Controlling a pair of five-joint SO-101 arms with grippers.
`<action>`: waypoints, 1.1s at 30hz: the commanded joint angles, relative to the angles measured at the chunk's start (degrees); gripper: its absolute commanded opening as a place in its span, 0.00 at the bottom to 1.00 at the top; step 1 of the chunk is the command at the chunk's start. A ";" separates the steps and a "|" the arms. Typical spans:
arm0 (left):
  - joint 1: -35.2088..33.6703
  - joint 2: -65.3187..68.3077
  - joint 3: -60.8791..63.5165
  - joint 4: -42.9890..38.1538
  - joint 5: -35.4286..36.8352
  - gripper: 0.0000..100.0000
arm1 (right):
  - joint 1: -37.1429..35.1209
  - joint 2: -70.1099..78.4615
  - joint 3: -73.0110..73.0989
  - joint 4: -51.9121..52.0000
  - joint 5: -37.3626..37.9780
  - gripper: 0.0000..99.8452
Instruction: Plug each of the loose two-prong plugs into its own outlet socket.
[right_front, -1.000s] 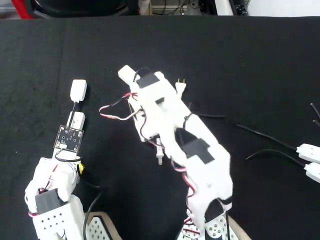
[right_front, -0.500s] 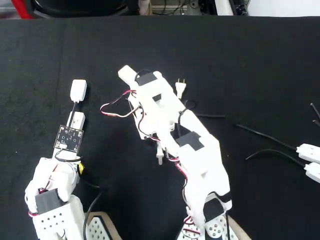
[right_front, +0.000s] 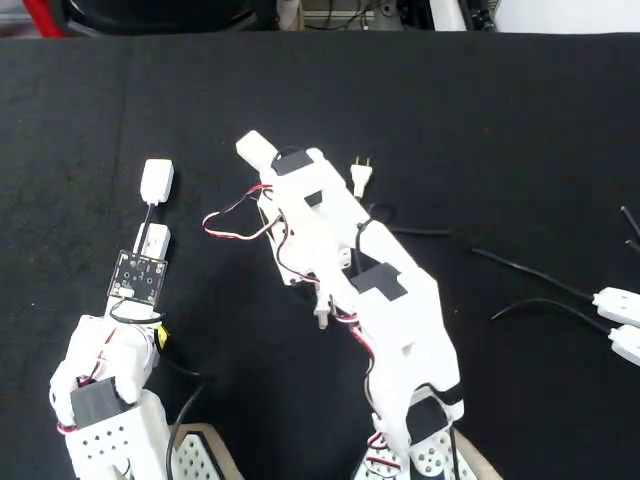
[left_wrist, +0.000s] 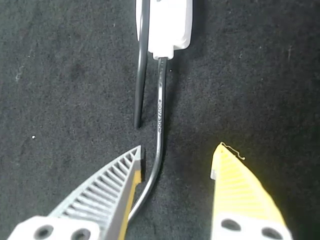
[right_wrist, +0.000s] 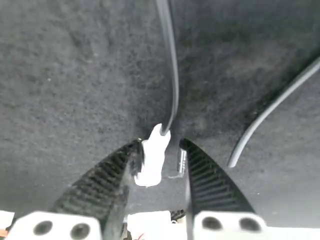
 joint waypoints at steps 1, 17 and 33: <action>-0.48 -0.18 -0.31 0.18 -0.26 0.23 | 0.62 -0.57 -0.22 2.02 0.09 0.12; -0.48 -0.18 -0.22 0.00 -0.26 0.23 | 0.70 -1.01 -0.22 1.32 0.09 0.01; -0.40 -0.26 -0.22 -0.44 -0.26 0.23 | -7.03 -38.20 21.58 -8.26 1.76 0.01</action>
